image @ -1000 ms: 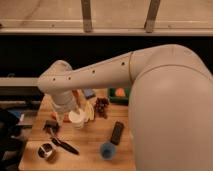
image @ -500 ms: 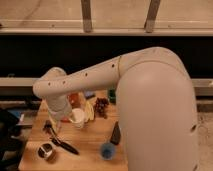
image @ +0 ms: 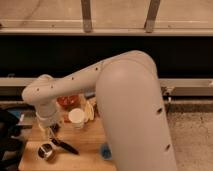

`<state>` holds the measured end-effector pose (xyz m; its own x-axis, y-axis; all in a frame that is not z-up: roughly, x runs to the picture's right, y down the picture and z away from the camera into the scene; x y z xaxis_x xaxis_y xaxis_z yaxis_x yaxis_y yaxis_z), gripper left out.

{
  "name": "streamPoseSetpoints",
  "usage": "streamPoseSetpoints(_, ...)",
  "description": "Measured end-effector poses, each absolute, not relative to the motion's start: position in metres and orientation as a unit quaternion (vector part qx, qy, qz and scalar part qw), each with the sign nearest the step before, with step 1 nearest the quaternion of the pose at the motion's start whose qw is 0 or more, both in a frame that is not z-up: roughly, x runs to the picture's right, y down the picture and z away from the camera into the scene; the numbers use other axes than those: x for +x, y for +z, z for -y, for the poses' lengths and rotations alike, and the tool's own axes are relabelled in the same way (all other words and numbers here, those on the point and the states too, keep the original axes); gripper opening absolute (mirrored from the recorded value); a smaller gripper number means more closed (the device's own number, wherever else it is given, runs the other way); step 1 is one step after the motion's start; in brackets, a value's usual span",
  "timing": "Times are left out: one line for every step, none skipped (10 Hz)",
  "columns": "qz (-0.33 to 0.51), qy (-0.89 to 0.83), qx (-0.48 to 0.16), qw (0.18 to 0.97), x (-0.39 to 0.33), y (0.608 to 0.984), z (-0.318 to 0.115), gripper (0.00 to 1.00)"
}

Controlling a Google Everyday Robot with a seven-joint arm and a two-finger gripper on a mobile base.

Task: Wipe tray with brush

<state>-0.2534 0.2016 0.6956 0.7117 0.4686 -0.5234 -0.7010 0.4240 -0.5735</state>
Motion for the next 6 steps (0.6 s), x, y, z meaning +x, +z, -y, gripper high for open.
streamPoseSetpoints(-0.134,0.345,-0.409,0.835,-0.2664,0.6913,-0.2046,0.63)
streamPoseSetpoints(-0.136,0.347,-0.405,0.835,-0.2625,0.6943,-0.2026,0.63)
streamPoseSetpoints(-0.137,0.345,-0.405,0.835,-0.2629,0.6936,-0.2034,0.63)
streamPoseSetpoints(-0.136,0.344,-0.406,0.836,-0.2643,0.6932,-0.2039,0.63)
streamPoseSetpoints(-0.136,0.346,-0.406,0.835,-0.2640,0.6937,-0.2032,0.63)
streamPoseSetpoints(-0.135,0.346,-0.409,0.834,-0.2651,0.6986,-0.2020,0.63)
